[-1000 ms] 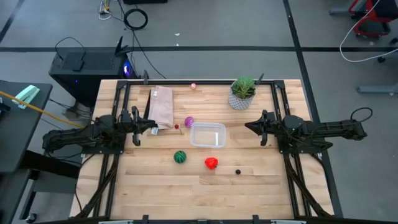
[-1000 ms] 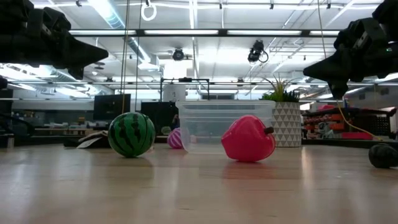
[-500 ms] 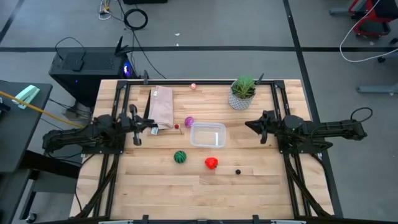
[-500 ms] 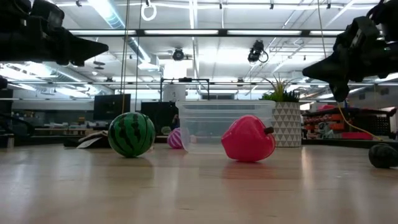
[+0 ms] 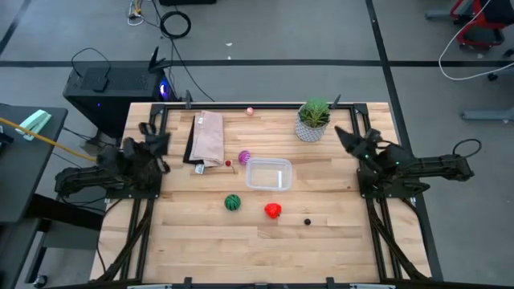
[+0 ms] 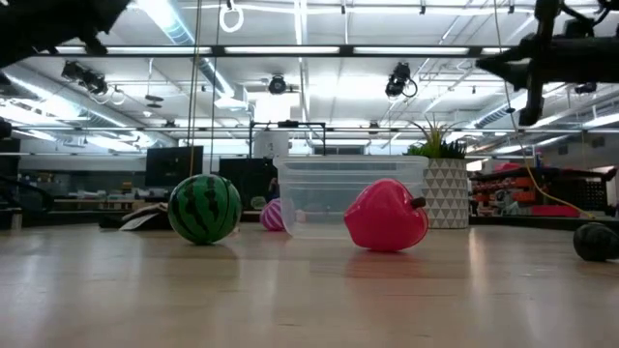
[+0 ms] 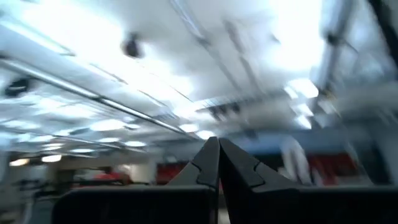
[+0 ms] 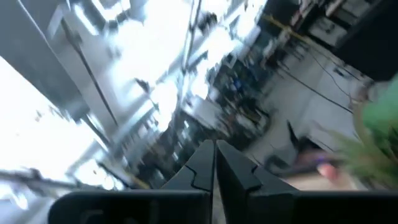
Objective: Pick and placing Produce into tupperware
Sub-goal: Put the cherry into the transparent bin
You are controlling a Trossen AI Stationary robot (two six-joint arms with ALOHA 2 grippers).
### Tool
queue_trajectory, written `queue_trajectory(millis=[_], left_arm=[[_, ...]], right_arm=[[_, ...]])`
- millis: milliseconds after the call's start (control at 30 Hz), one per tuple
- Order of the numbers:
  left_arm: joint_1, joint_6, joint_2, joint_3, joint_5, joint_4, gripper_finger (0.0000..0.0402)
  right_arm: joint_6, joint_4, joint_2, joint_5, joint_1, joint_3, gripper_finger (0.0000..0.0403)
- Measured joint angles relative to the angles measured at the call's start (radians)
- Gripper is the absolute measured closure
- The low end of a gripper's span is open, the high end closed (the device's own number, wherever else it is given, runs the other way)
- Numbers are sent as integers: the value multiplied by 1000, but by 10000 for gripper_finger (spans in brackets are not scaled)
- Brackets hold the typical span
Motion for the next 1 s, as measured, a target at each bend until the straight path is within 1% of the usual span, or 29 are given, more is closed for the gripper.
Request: queue_trajectory(millis=[100, 167, 200, 267, 433, 467, 533, 633, 733, 867, 1000], left_arm=[[0, -166, 0, 0, -184, 19, 387], [0, -279, 0, 0, -308, 0, 385], [0, -310, 0, 0, -358, -16, 384], [0, -331, 2, 0, -421, -38, 384], [0, -413, 6, 2, -436, -46, 392], [0, -436, 7, 10, -437, -79, 393], [0, -468, 18, 51, -428, -195, 394], [0, -521, 62, 154, -405, -369, 389], [0, -554, 156, 276, -397, -525, 379], [0, -586, 317, 469, -397, -619, 373], [0, -620, 499, 677, -374, -692, 380]], right_arm=[[20, 73, 0, 45, 0, 0, 380], [-12, 93, 0, 50, 0, 0, 380], [-34, 96, 0, 50, 0, 0, 380], [-61, 97, 0, 50, 0, 4, 380], [-175, 97, 1, 55, 0, 41, 380], [-171, 97, 2, 65, 0, 54, 380], [-141, 97, 6, 89, 0, 80, 380], [-141, 95, 30, 83, 0, 123, 380], [-168, 81, 68, 67, 0, 176, 380], [-229, 43, 121, 66, 0, 259, 380], [-291, -13, 174, 65, 0, 358, 380]])
